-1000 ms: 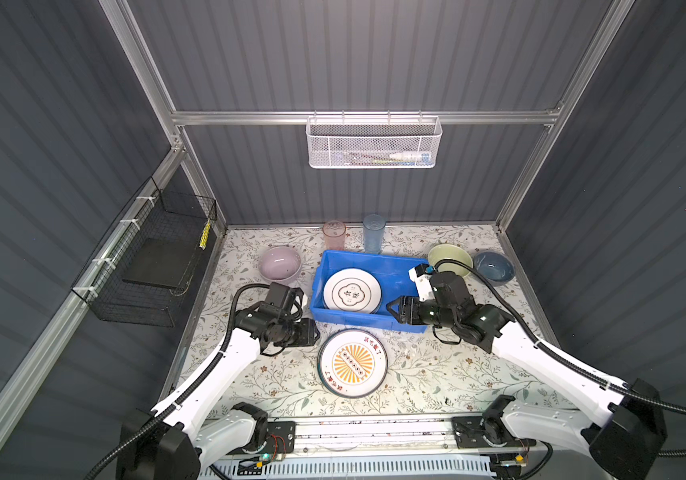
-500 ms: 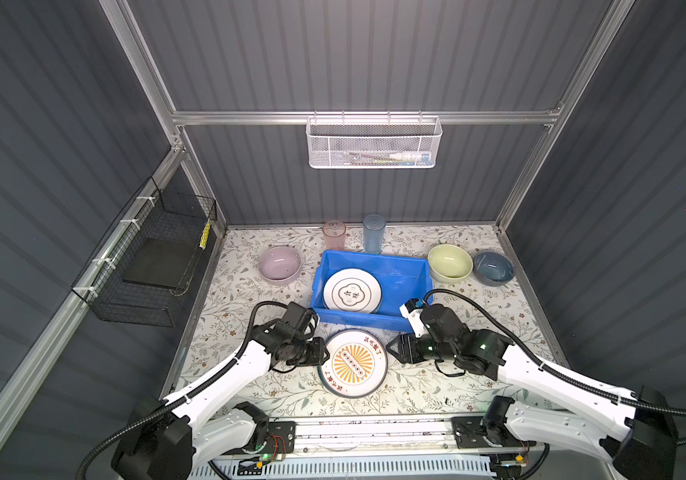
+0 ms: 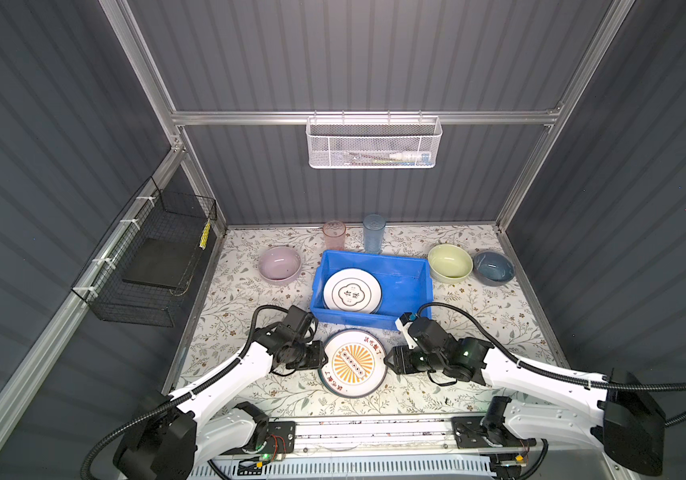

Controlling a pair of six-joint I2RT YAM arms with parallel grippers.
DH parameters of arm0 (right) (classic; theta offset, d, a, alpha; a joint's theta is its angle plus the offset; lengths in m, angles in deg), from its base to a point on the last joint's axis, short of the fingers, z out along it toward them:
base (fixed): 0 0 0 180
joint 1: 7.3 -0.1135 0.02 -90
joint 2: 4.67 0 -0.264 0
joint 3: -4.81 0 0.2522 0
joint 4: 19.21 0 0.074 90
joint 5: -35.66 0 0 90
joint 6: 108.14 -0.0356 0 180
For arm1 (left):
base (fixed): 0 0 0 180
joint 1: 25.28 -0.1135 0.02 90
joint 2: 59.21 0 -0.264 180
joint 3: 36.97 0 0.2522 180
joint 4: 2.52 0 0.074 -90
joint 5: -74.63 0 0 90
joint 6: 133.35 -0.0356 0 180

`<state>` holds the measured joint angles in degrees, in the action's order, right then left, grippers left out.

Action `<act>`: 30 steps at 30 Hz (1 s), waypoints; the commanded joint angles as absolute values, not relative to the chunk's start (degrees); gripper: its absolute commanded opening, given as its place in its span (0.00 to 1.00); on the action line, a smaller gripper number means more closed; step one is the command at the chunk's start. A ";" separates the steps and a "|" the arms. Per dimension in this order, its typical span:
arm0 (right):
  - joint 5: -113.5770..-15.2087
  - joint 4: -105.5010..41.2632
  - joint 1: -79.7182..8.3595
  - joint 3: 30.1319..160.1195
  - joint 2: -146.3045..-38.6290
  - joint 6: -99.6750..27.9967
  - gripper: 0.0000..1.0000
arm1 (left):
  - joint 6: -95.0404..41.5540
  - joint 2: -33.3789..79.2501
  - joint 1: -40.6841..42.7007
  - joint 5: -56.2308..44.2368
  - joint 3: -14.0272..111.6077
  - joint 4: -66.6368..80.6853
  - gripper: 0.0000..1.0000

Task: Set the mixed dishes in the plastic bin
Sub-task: 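Open both grippers and move them to the orange sunburst plate stack, then position both grippers at opposite rims of the sunburst plate stack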

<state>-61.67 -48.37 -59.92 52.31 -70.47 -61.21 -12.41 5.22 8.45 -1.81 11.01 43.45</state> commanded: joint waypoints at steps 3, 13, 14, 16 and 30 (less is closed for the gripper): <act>-60.99 -46.05 -60.29 53.10 -73.88 -61.62 0.57 | -12.12 5.68 8.60 -1.56 9.97 43.05 0.39; -60.97 -42.68 -60.55 52.59 -77.15 -63.23 0.56 | -12.76 8.44 8.64 -0.23 9.49 40.91 0.38; -60.97 -42.51 -60.56 52.67 -77.41 -63.33 0.56 | -12.70 8.46 8.64 -0.23 9.49 40.83 0.38; -61.28 -41.78 -60.56 52.64 -78.07 -63.34 0.56 | -12.74 8.64 8.64 0.06 9.53 40.43 0.38; -62.70 -39.79 -60.56 53.17 -79.42 -63.73 0.52 | -12.46 9.83 8.73 1.44 9.75 38.85 0.36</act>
<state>-62.00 -40.43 -60.22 52.35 -79.36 -63.13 -12.43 8.82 8.43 -0.08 10.11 37.68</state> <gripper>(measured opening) 0.525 0.365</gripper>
